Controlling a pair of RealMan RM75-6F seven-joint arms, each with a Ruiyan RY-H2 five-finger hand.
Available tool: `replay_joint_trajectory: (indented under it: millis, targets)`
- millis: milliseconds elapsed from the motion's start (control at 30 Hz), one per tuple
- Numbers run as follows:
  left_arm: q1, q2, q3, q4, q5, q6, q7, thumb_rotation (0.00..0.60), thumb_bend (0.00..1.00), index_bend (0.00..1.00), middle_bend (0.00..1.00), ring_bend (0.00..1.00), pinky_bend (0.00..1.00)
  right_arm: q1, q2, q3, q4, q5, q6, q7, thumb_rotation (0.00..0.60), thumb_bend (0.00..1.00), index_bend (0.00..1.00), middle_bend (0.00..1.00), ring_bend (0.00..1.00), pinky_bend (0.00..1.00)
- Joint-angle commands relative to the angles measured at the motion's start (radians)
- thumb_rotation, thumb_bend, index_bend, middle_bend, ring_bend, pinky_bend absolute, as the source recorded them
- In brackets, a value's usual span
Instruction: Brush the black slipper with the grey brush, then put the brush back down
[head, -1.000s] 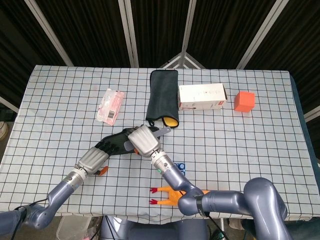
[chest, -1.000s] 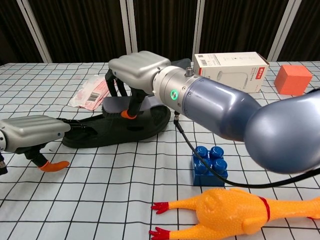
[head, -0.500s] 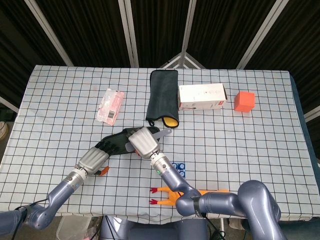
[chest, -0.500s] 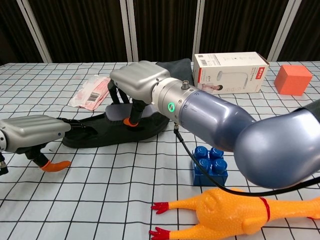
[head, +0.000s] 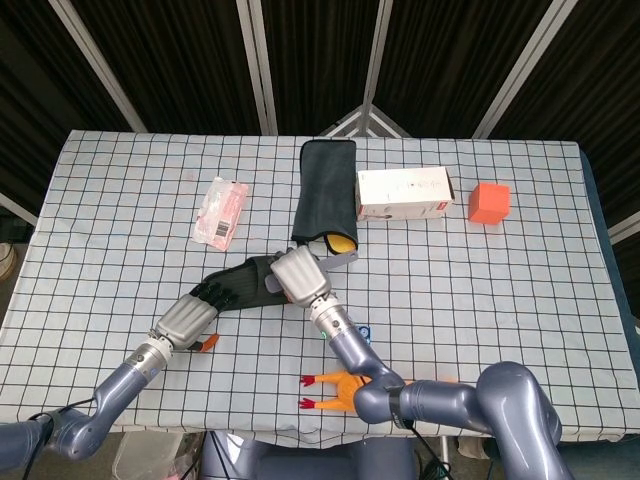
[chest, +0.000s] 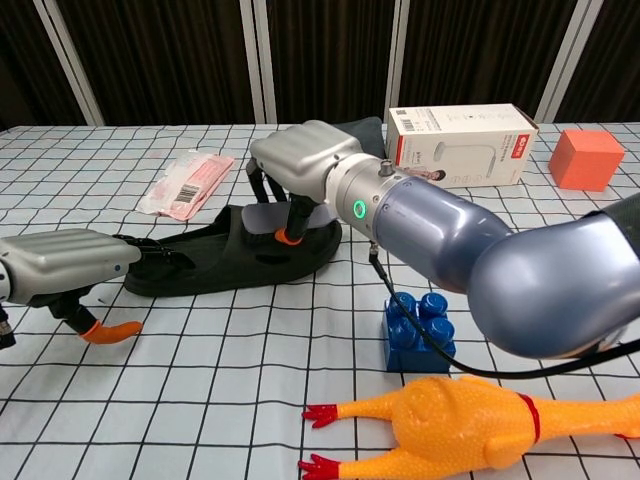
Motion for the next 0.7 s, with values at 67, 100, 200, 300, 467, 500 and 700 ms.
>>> replay_joint_trajectory:
  millis: [67, 100, 200, 300, 467, 500, 700]
  targets:
    - [-0.002, -0.002, 0.002, 0.001, -0.002, 0.000, 0.002, 0.480, 0.58, 0.00, 0.07, 0.00, 0.08, -0.003, 0.003, 0.010, 0.014, 0.009, 0.001, -0.007, 0.600, 0.74, 0.70, 0.54, 0.52, 0.57]
    - [-0.003, -0.002, 0.002, 0.001, -0.002, 0.000, 0.003, 0.481, 0.58, 0.00, 0.07, 0.00, 0.08, -0.003, 0.003, 0.010, 0.013, 0.010, 0.000, -0.007, 0.600, 0.74, 0.70, 0.54, 0.52, 0.57]
    - [-0.005, -0.005, 0.002, 0.003, -0.005, 0.000, 0.004, 0.482, 0.58, 0.00, 0.07, 0.00, 0.08, -0.006, 0.003, 0.011, 0.004, 0.012, -0.003, -0.007, 0.600, 0.74, 0.70, 0.54, 0.52, 0.57]
    - [-0.006, -0.007, 0.004, 0.003, -0.005, 0.002, 0.005, 0.482, 0.59, 0.00, 0.07, 0.00, 0.08, -0.005, -0.001, 0.010, -0.008, 0.008, -0.002, -0.010, 0.600, 0.74, 0.70, 0.54, 0.52, 0.57]
    - [-0.009, -0.007, 0.004, 0.001, -0.009, 0.004, 0.007, 0.475, 0.59, 0.00, 0.07, 0.00, 0.08, 0.001, -0.009, 0.011, -0.034, 0.000, 0.003, -0.022, 0.600, 0.74, 0.70, 0.54, 0.52, 0.57]
    - [-0.010, -0.008, 0.003, 0.001, -0.010, 0.004, 0.006, 0.474, 0.59, 0.00, 0.07, 0.00, 0.08, 0.001, -0.011, 0.011, -0.040, 0.000, 0.004, -0.023, 0.600, 0.74, 0.70, 0.54, 0.52, 0.57]
    - [-0.016, -0.011, 0.004, -0.003, -0.008, 0.001, 0.008, 0.470, 0.59, 0.00, 0.07, 0.00, 0.08, 0.007, -0.030, 0.007, -0.059, -0.003, 0.005, -0.036, 0.600, 0.74, 0.70, 0.54, 0.52, 0.57]
